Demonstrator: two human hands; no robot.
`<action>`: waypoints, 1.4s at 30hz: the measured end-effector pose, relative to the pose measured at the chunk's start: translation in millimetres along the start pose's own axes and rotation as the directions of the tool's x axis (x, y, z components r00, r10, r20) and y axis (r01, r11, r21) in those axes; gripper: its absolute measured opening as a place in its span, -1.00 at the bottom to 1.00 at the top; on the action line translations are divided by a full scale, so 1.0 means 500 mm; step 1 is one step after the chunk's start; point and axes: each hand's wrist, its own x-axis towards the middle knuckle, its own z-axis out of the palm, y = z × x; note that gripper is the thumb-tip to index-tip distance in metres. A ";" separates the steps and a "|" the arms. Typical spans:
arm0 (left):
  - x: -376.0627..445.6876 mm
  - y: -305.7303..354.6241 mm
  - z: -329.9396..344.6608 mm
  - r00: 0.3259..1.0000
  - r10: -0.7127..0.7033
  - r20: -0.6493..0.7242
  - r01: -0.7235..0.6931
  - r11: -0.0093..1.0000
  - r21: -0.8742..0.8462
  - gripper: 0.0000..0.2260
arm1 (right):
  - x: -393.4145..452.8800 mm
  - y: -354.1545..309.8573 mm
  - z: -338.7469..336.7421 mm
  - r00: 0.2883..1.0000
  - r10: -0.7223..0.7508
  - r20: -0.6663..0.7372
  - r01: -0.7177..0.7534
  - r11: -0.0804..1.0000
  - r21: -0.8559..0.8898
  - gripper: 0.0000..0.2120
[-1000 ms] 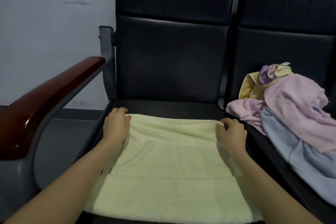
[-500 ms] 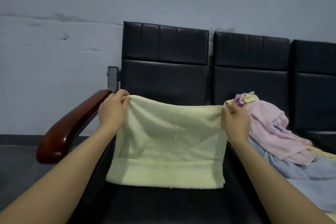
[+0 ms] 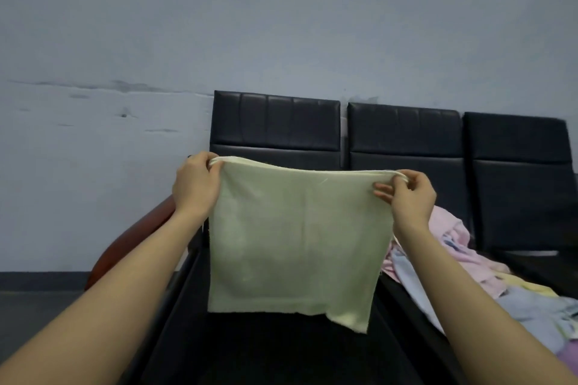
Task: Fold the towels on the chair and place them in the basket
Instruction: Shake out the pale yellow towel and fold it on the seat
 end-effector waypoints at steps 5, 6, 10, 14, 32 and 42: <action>0.001 0.018 0.002 0.998 -0.060 0.000 0.059 0.985 -0.164 -0.87 | 0.011 -0.009 -0.005 0.998 -0.055 -0.021 0.055 0.998 -0.020 -0.87; 0.000 0.019 0.007 0.996 -0.090 -0.004 0.087 0.977 -0.196 -0.85 | 0.014 -0.005 -0.007 0.998 -0.055 -0.021 0.054 0.998 -0.039 -0.87; -0.008 0.003 0.028 0.980 -0.197 0.005 0.192 0.951 -0.243 -0.78 | 0.019 0.026 -0.017 0.999 -0.051 -0.013 0.048 0.986 -0.160 -0.91; -0.030 -0.039 0.059 0.973 -0.229 0.020 0.229 0.959 -0.168 -0.77 | 0.014 0.076 -0.027 0.999 -0.046 -0.006 0.043 0.962 -0.269 -0.92; 0.048 -0.026 0.156 0.957 -0.275 -0.094 0.227 0.909 -0.351 -0.91 | 0.102 0.142 0.078 0.993 -0.120 0.015 0.120 0.968 -0.220 -0.87; -0.088 -0.094 0.113 0.917 -0.386 -0.102 0.330 0.876 -0.353 -0.89 | -0.015 0.178 0.011 0.992 -0.119 0.046 0.126 0.967 -0.221 -0.96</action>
